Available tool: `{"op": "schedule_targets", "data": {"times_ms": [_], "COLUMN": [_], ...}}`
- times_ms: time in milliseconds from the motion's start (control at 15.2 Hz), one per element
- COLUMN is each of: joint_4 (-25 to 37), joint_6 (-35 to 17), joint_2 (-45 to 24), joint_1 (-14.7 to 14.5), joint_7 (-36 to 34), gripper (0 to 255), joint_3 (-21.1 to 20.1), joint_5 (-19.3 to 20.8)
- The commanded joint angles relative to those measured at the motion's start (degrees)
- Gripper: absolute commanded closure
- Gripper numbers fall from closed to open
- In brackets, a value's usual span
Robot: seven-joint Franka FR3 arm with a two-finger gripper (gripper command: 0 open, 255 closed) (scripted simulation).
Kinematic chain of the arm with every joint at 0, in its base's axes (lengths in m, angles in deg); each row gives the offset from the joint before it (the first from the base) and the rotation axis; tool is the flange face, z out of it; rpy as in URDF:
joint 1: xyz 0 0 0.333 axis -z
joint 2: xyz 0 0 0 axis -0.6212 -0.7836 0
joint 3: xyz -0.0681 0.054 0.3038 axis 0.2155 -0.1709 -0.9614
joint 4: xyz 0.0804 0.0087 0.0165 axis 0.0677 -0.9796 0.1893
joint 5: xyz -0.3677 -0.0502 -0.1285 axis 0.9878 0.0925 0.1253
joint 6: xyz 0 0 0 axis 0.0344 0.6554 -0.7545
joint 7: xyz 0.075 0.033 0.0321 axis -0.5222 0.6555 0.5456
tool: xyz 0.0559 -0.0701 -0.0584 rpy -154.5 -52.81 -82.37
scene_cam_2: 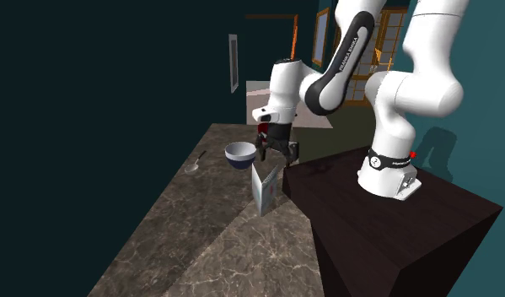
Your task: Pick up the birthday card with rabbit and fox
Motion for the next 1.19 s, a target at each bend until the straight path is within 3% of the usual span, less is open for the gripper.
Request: {"op": "schedule_targets", "data": {"times_ms": [0,66,132,264,462,594,726,792,1122], "joint_4": [1.1,2.2,2.4,2.7,3.6,4.5,4.5,4.4,4.5], "joint_6": [-5.2,-7.1,-7.3,-9.1,-11.5,-13.5,-13.5,-13.6,-13.6], "joint_2": [-7.0,-10.5,-11.0,-13.6,-17.3,-20.2,-20.2,-20.1,-20.2], "joint_1": [-2.5,-3.2,-2.7,-1.7,1.6,5.6,5.9,6.0,6.0], "joint_7": [9.3,15.7,16.6,20.9,27.1,31.6,31.3,31.5,31.5], "gripper": [0,0,0,0,0,0,0,255,255], "joint_3": [2.5,2.2,1.6,-0.8,-6.2,-11.4,-11.6,-11.6,-11.7], "joint_5": [-7.6,-14.3,-15.2,-21.2,-29.6,-35.5,-35.3,-35.3,-35.3]}}
